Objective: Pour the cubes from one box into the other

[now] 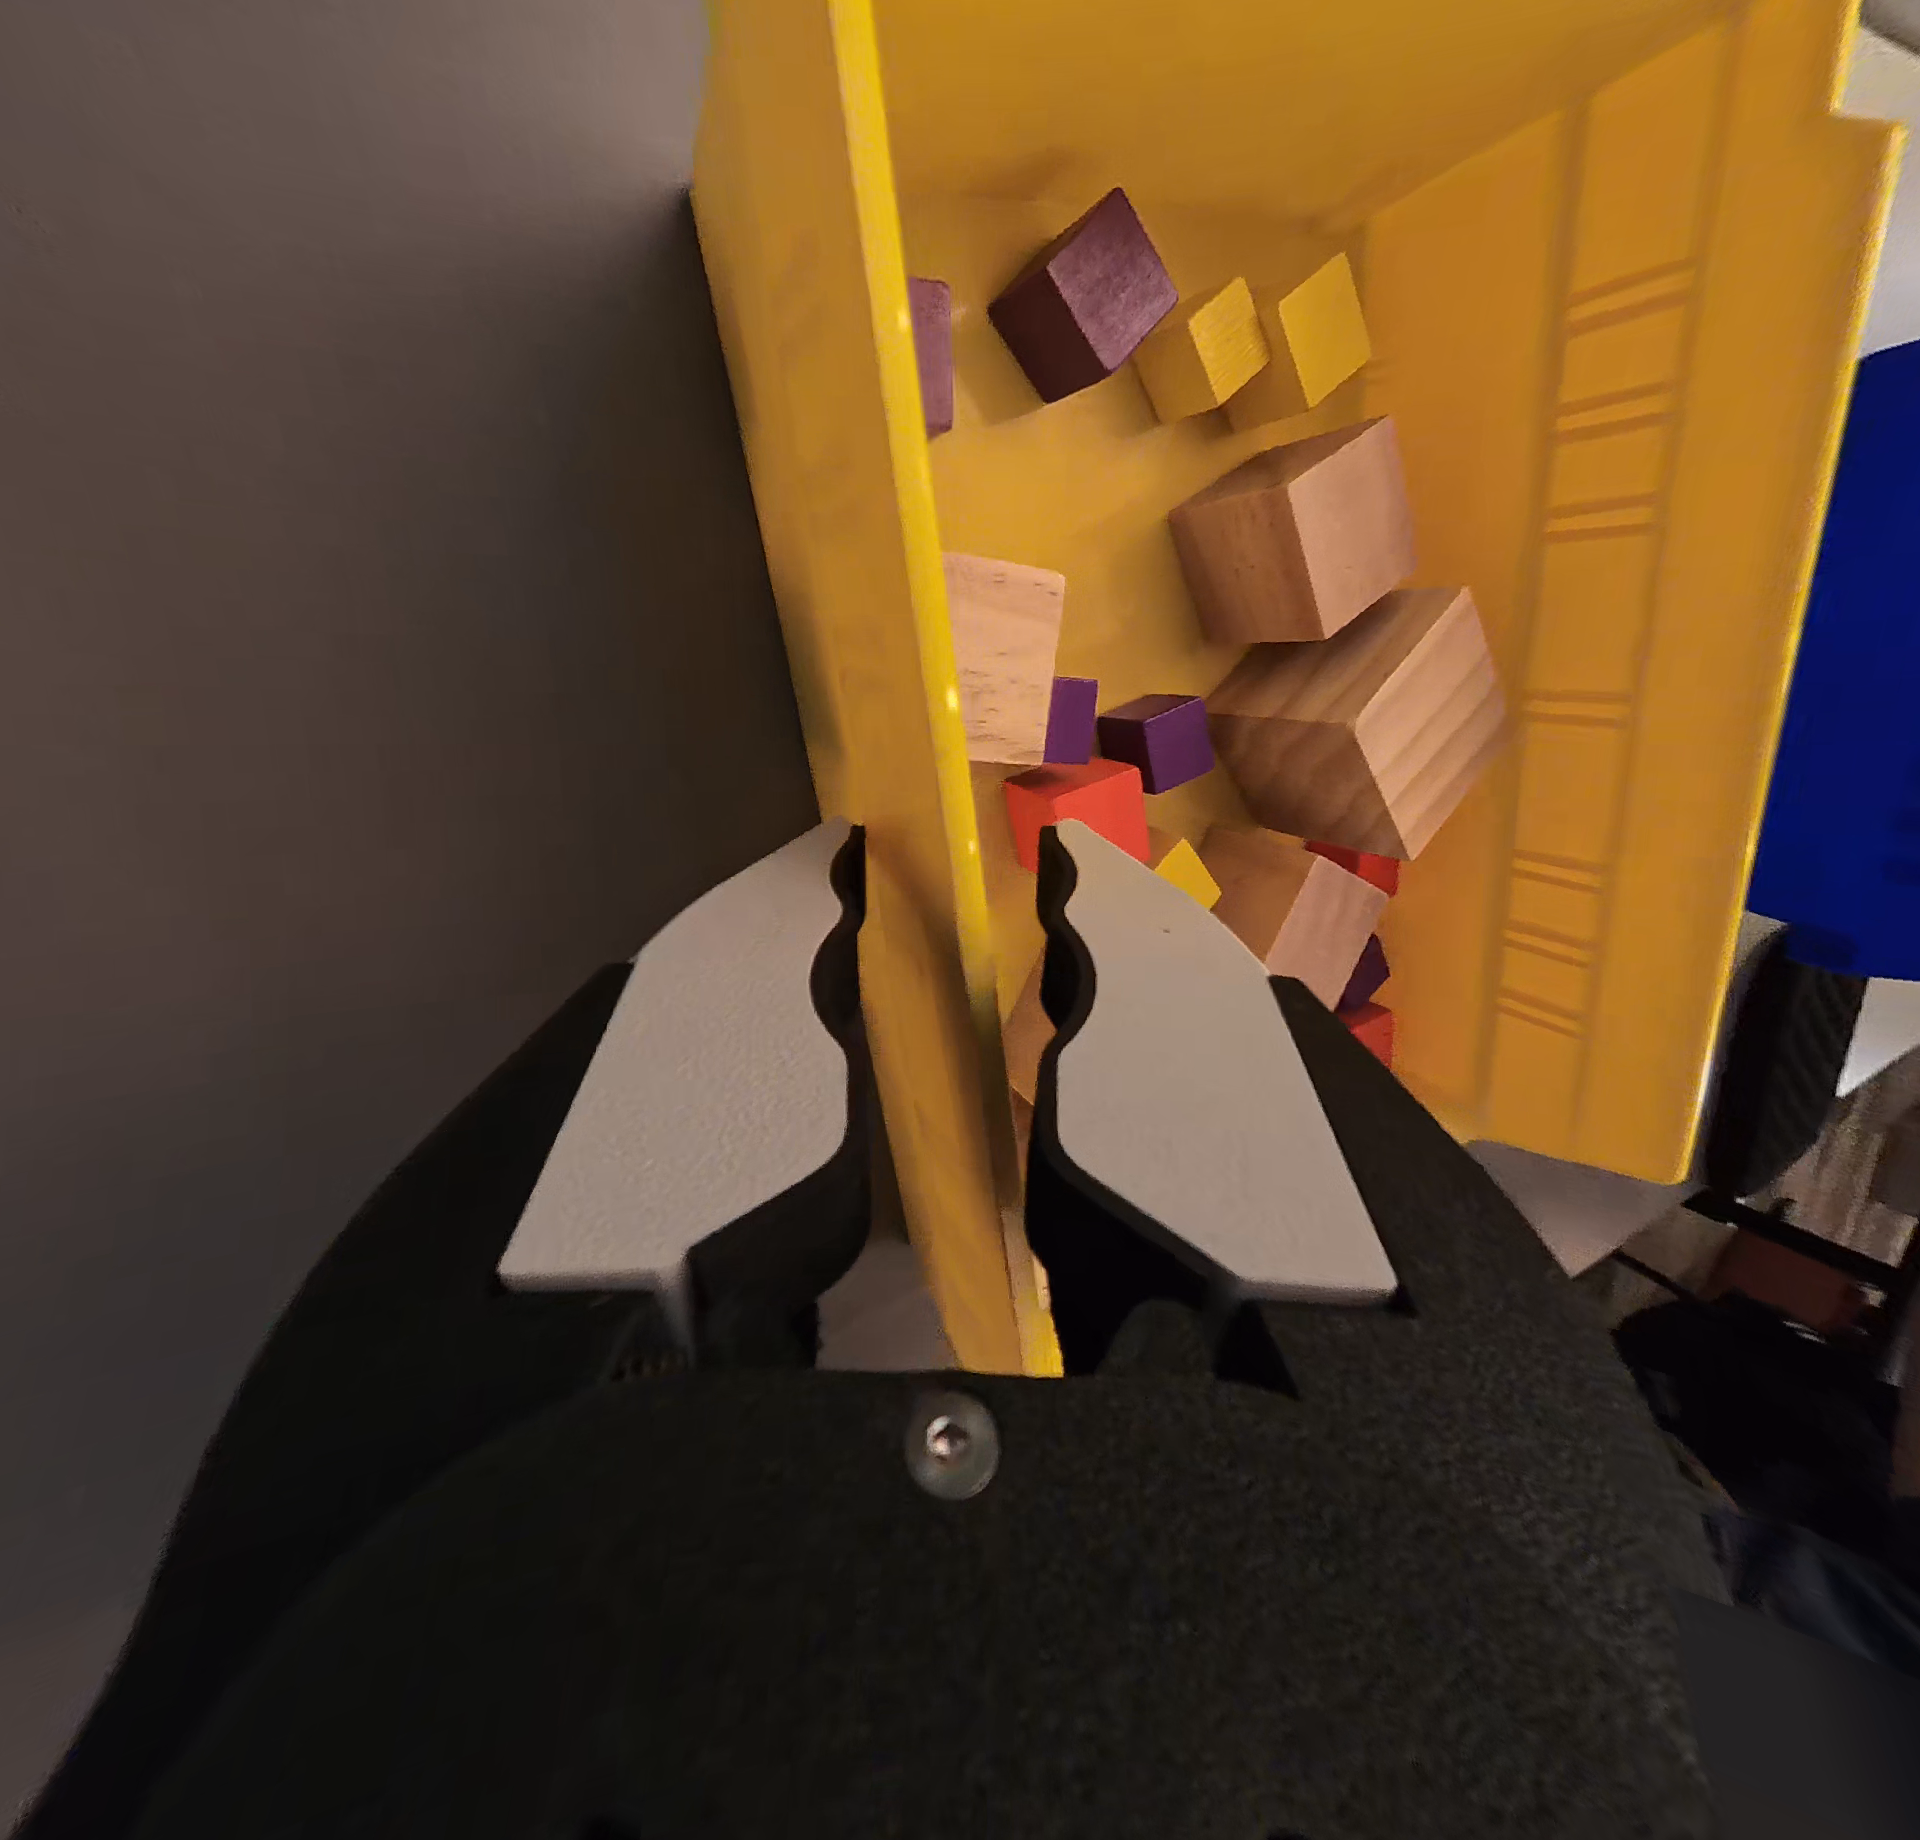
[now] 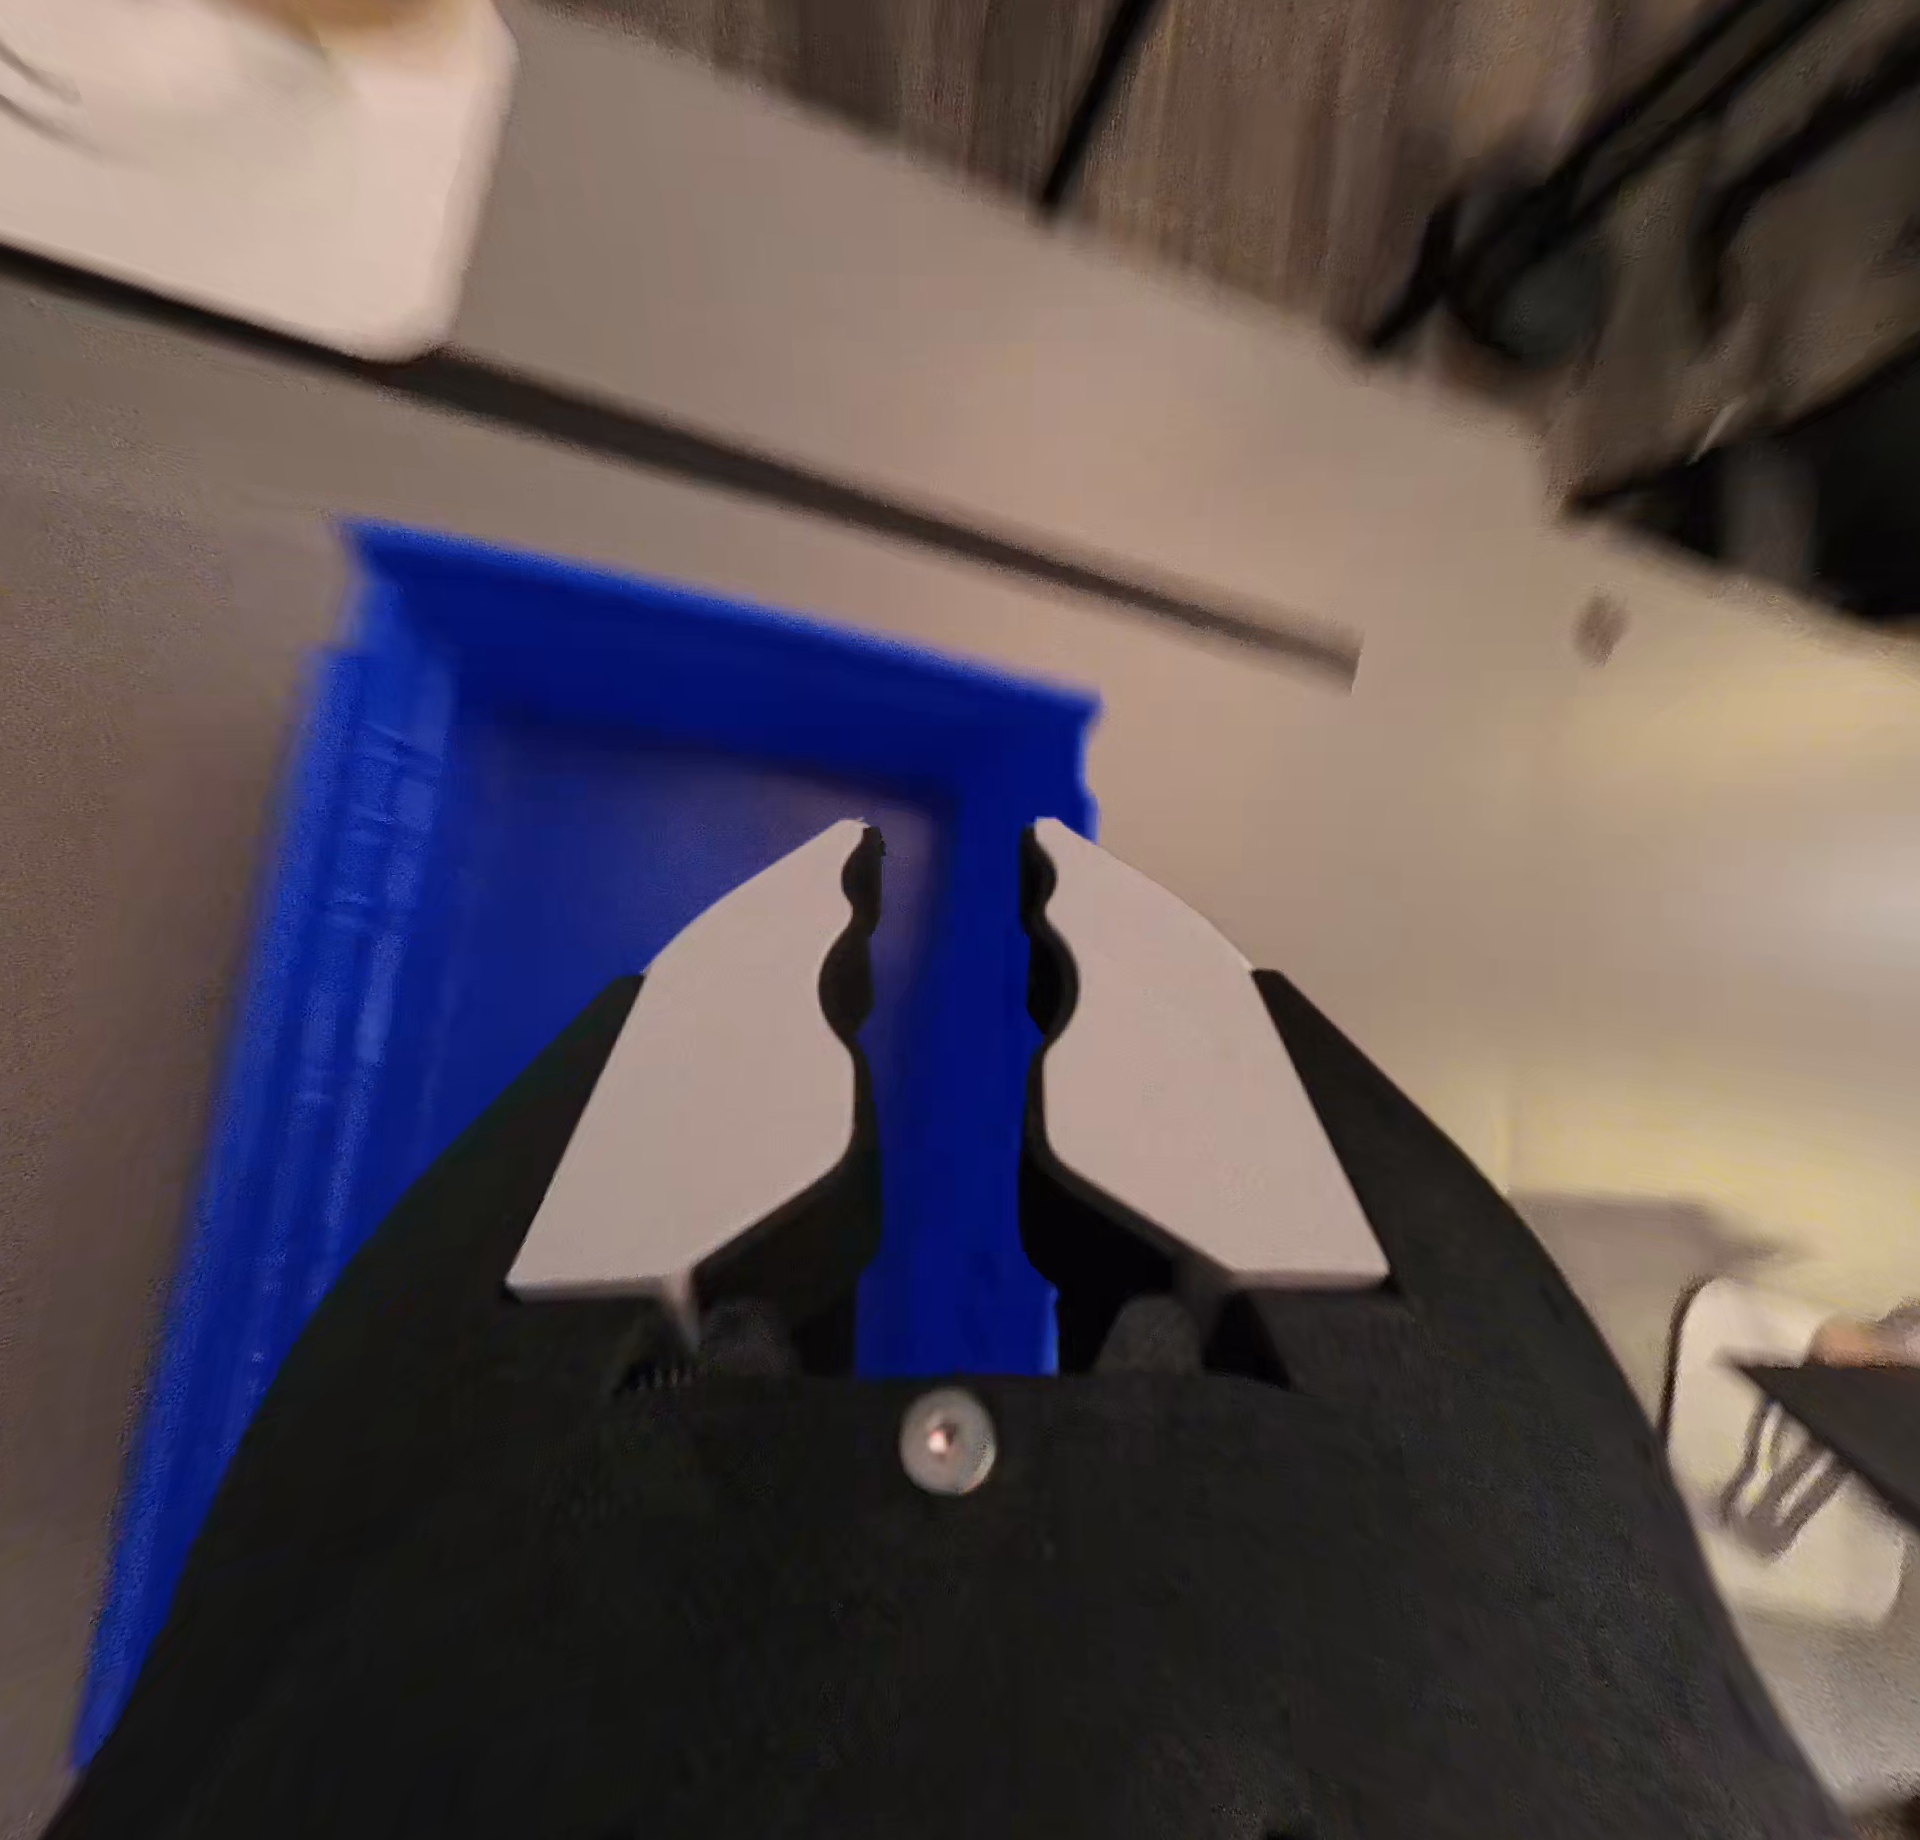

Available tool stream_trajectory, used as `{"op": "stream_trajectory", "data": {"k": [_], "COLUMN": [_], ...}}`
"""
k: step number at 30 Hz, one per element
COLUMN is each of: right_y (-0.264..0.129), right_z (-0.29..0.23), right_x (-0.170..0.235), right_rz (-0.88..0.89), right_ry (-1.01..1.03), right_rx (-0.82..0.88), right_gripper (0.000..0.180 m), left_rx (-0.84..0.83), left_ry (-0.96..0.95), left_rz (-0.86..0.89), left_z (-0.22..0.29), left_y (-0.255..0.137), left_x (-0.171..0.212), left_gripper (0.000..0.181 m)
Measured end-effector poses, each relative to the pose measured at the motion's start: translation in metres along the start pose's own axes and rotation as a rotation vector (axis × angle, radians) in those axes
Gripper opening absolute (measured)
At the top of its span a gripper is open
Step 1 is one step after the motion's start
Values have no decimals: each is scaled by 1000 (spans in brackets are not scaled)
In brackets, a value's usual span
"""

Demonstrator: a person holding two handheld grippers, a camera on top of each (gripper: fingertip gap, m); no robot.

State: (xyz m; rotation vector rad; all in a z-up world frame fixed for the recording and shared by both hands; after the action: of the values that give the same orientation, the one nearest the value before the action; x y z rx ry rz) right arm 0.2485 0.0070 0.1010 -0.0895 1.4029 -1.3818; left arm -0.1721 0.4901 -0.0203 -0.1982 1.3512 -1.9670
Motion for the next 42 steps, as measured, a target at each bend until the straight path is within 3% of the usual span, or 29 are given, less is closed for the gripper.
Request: {"op": "stream_trajectory", "data": {"k": [2, 4, 7, 9, 13, 17, 18, 21, 26, 36, 42], "right_y": [-34, -48, -38, -22, 15, 40, 43, 48, 69, 74, 70], "right_z": [-63, -148, -264, -319, -374, -397, -401, -413, -429, -423, -377], "right_x": [-26, -39, -44, -48, -56, -59, -62, -70, -66, -68, -71], "right_rz": [251, 428, 215, 68, -67, -252, -279, -380, -525, -577, -634], "right_ry": [-120, -201, -132, -86, -41, -65, -54, -28, -57, -36, 24], "right_rx": [-79, -394, -854, -979, -878, -703, -683, -664, -532, -545, -647], "right_gripper": [25, 35, 52, 53, 67, 64, 62, 23, 14, 6, 6], "left_rx": [-37, -68, -113, -139, -153, -179, -192, -248, -375, -439, -540], "left_ry": [17, 36, 57, 58, 26, 2, 5, 16, 57, 90, 175], "left_rz": [-8, -12, 9, 40, 82, 46, 29, 12, -36, -151, -218], "left_z": [3, 5, 6, 7, 6, 2, 1, 2, 7, 18, 78], "left_y": [1, 2, 1, 0, -3, 6, 9, 15, 22, 23, 10], "left_x": [-1, -2, -5, -11, -27, -35, -35, -37, -38, -41, -53], "left_gripper": [31, 30, 26, 21, 16, 12, 12, 9, 5, 5, 6]}}
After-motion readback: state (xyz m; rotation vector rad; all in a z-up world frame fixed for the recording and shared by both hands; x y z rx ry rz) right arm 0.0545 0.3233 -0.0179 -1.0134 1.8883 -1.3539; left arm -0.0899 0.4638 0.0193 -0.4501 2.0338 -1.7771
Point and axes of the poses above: each gripper's, where its closed fingertips meet, y out along the fingers, x out of its underside, z = x × y across the jaws, the point moved 8 cm from there along -y, back along the fingers
